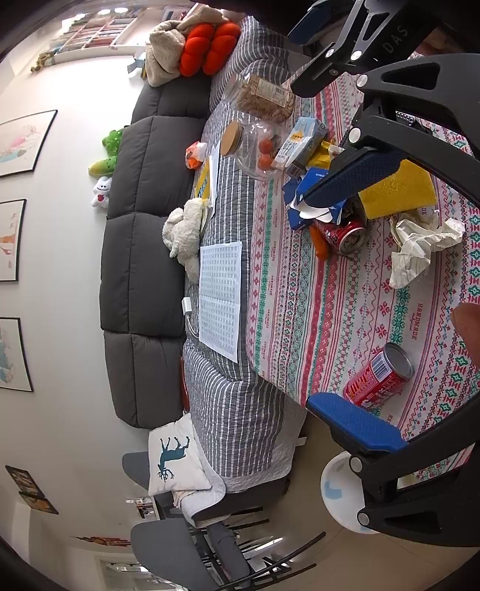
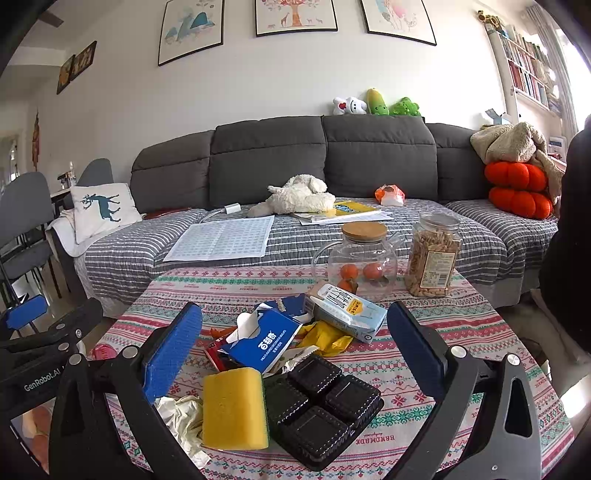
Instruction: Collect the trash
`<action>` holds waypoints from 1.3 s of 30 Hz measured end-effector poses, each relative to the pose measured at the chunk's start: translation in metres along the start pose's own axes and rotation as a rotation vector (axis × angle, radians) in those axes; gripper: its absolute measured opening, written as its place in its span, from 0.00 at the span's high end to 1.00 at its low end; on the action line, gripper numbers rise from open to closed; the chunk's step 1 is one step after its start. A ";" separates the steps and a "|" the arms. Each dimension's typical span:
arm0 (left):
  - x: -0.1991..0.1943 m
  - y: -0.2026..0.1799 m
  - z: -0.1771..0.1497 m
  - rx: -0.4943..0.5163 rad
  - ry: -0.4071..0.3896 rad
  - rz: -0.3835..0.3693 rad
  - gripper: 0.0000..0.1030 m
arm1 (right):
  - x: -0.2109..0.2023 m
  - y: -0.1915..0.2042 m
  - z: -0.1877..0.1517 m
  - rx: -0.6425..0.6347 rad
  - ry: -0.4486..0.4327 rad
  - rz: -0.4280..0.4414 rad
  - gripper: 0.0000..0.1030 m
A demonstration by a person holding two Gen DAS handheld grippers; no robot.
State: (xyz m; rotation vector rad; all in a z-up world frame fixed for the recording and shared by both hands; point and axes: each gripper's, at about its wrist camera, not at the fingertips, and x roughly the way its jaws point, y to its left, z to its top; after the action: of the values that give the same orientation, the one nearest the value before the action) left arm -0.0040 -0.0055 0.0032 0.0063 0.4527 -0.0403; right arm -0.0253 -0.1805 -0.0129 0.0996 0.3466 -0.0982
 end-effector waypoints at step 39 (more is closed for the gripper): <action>0.005 0.006 -0.002 -0.016 0.013 0.012 0.06 | 0.002 0.001 -0.003 0.000 0.005 0.005 0.07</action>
State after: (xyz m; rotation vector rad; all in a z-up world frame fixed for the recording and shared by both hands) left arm -0.0001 -0.0001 -0.0003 -0.0064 0.4659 -0.0251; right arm -0.0244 -0.1798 -0.0169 0.1007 0.3518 -0.0925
